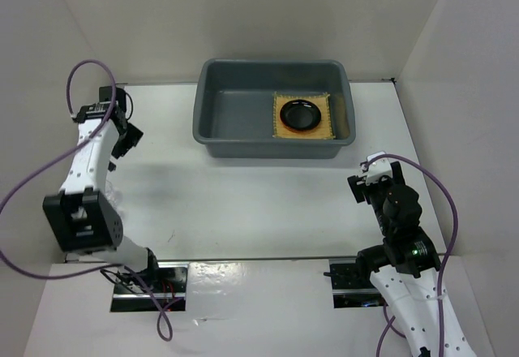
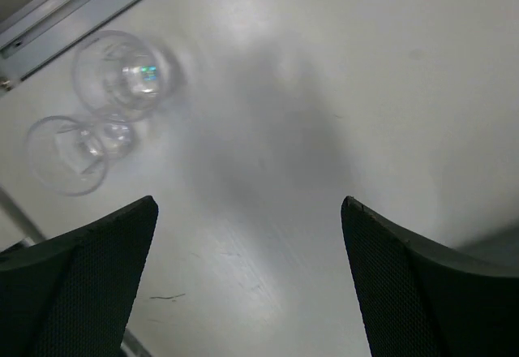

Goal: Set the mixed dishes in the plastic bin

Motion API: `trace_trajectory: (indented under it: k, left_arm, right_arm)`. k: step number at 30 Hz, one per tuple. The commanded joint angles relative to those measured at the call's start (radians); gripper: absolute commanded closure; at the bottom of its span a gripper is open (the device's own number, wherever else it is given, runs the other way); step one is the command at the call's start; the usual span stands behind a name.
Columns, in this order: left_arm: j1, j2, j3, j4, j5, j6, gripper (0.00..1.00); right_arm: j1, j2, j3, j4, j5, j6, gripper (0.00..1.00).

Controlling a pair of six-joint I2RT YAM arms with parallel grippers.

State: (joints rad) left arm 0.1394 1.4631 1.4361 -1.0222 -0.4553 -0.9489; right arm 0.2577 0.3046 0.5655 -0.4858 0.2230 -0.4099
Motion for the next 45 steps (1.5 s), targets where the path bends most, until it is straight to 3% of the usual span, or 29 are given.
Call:
trace_trajectory:
  k: [1,5,11,24,28,35,37,38,39,40,45]
  left_arm:
    - [0.086,0.138,0.001,-0.125,-0.085,-0.007,0.0]
    - [0.129,0.207,-0.031,-0.131,-0.076,-0.007,0.0]
    - [0.196,0.129,-0.137,0.004,-0.023,0.054,0.0]
    - [0.293,0.247,-0.157,0.151,0.0,0.245,0.0]
    - [0.293,0.285,-0.144,0.174,0.032,0.279,0.06]
    - [0.293,0.304,-0.144,0.23,0.116,0.314,0.29]
    - [0.293,0.322,-0.144,0.231,0.116,0.323,0.54]
    - [0.293,0.322,-0.144,0.231,0.116,0.323,0.69]
    - [0.293,0.332,-0.144,0.231,0.116,0.323,0.92]
    - [0.293,0.342,-0.134,0.218,0.116,0.323,1.0]
    - [0.293,0.26,-0.051,0.169,0.164,0.302,1.0]
  right_arm:
    - [0.009,0.002,-0.009,0.036,-0.005,-0.007,0.2]
    - [0.009,0.002,-0.009,0.036,-0.005,-0.007,0.2]
    - [0.009,0.021,-0.009,0.036,0.004,-0.007,0.2]
    - [0.009,0.048,-0.009,0.027,-0.005,-0.007,0.2]
    - [0.009,0.048,-0.009,0.027,-0.005,-0.007,0.2]
    - [0.009,0.057,-0.009,0.027,-0.005,-0.007,0.2]
    - [0.009,0.057,-0.009,0.027,-0.005,-0.007,0.2]
    - [0.009,0.057,-0.009,0.027,-0.005,-0.007,0.2]
    - [0.009,0.057,-0.009,0.027,-0.005,-0.007,0.2]
    - [0.009,0.057,-0.009,0.027,-0.005,-0.007,0.2]
    - [0.009,0.057,-0.009,0.027,-0.005,-0.007,0.2]
